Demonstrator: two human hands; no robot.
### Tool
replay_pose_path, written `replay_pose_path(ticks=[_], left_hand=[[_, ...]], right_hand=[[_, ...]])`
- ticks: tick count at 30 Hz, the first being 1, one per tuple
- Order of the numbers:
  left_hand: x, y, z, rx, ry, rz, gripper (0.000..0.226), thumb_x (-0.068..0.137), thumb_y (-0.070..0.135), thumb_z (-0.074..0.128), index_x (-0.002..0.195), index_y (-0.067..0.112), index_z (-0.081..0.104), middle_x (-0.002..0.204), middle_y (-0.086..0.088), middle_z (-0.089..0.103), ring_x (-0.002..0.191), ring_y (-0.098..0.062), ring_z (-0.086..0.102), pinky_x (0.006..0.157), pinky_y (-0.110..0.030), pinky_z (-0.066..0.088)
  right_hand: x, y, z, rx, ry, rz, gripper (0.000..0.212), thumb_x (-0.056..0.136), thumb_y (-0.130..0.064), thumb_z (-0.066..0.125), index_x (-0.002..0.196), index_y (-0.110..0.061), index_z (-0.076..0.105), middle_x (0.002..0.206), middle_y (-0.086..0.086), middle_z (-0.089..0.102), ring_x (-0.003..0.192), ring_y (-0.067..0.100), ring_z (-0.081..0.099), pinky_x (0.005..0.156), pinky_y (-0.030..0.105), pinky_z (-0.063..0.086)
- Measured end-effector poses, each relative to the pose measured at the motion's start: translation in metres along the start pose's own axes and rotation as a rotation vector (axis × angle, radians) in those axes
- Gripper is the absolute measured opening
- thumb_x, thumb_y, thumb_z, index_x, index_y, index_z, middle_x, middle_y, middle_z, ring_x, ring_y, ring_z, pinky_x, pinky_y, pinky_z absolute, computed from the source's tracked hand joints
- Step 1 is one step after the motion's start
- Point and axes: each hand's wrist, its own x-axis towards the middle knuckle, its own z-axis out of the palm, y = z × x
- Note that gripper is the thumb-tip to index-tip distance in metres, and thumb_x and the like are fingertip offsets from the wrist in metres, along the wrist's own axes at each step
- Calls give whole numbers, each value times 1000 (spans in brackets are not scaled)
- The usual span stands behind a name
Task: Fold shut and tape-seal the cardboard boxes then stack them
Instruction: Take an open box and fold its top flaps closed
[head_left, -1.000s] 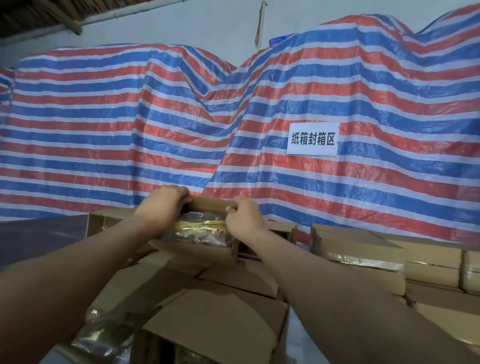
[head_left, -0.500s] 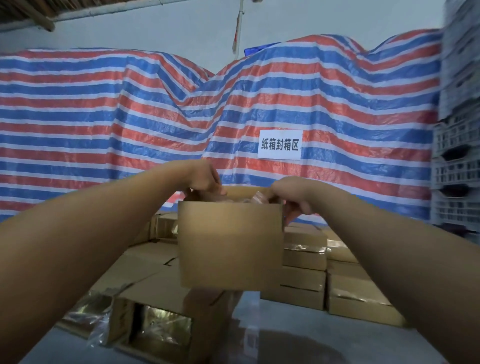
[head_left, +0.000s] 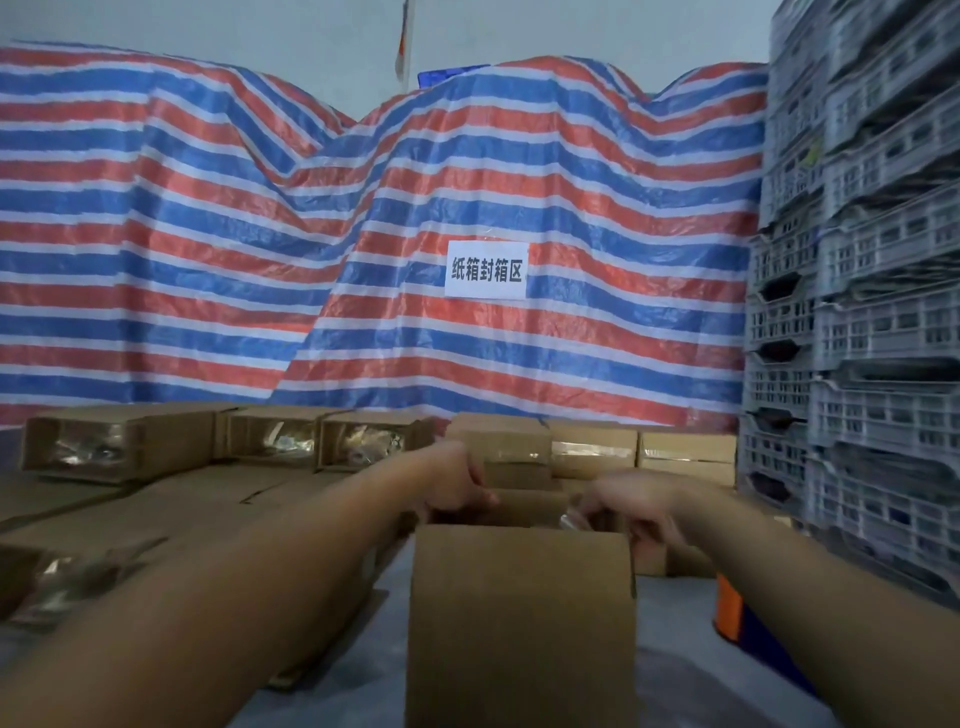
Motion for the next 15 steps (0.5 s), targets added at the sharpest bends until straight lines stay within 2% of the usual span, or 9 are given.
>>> replay_pose_path(ticks=[4,7,10,11,13,15], left_hand=[[8,2,15,-27,29,24,18,93,40,63,92,25,72,94,2,69,90,-12,63,84,-30,50],[5,2,8,2,47,50,20,93,42,62,98,25,70,94,5,68,90,-10,63,80,-28,51],[-7,17,-4,-107,252,238,13,95,35,61,103,29,69,95,13,65,92,-4,61,85,-27,52],[-12,25,-7,-149,264,298,11,95,35,60,101,31,70,92,15,65,90,-2,61,84,-26,51],[-21,42,-12,-79,172,389,21,97,44,54,94,33,71,86,15,67,84,-1,62,82,-28,52],[-27,56,-8,30,31,395,42,98,59,39,95,34,73,84,15,69,84,-1,64,84,-29,50]], right_hand=[[-9,25,8,173,35,-33,20,96,-24,58,101,-7,68,74,9,69,65,21,67,60,33,56],[-14,19,8,144,42,-53,19,98,-23,55,98,-7,66,71,9,67,65,22,65,63,34,58],[-15,14,10,90,58,-54,18,99,-25,56,93,-9,63,61,4,64,54,18,62,62,33,55],[-14,13,10,85,58,-53,18,99,-25,56,92,-9,63,59,3,64,54,18,61,64,34,55],[-12,14,11,85,59,-54,21,100,-26,52,95,-9,63,63,4,64,56,19,62,69,36,54],[-10,15,11,81,60,-58,28,102,-28,47,104,-6,65,72,8,66,64,23,64,71,38,54]])
